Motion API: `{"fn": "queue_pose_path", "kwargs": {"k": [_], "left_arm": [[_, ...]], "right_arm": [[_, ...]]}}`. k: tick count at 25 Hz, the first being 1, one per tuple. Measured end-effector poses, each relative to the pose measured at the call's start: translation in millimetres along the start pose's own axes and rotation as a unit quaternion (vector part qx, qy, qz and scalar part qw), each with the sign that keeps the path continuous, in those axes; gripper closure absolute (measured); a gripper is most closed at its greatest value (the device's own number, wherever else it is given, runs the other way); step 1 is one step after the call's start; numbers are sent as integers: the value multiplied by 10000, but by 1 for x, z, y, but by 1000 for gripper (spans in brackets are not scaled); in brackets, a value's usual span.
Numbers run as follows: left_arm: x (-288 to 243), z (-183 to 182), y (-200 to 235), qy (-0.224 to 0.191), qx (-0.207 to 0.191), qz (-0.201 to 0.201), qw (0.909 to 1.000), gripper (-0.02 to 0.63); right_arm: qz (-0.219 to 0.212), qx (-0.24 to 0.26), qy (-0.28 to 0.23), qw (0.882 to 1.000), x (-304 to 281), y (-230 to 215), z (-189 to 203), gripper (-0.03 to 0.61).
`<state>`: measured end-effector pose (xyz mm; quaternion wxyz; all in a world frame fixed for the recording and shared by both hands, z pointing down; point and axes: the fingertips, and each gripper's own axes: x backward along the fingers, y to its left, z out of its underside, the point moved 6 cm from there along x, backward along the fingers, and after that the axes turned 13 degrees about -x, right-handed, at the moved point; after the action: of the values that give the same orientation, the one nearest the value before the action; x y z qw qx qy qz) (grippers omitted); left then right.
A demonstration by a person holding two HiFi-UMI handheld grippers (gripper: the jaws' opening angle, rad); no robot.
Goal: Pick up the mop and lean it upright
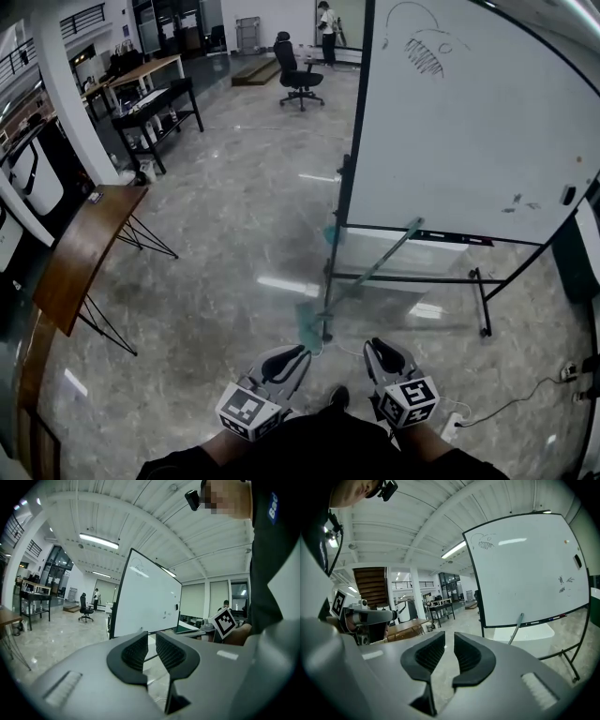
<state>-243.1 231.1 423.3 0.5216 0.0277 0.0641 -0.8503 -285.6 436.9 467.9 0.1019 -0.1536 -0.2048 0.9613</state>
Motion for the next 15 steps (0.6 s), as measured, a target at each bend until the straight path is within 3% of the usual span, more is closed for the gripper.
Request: {"fn": "queue_pose_path", "kwargs": {"k": [15], "left_arm": [[-124, -28, 22, 129, -307, -375, 9987, 538]], "right_arm": [[-10, -203, 89, 9998, -63, -139, -54, 506]]}}
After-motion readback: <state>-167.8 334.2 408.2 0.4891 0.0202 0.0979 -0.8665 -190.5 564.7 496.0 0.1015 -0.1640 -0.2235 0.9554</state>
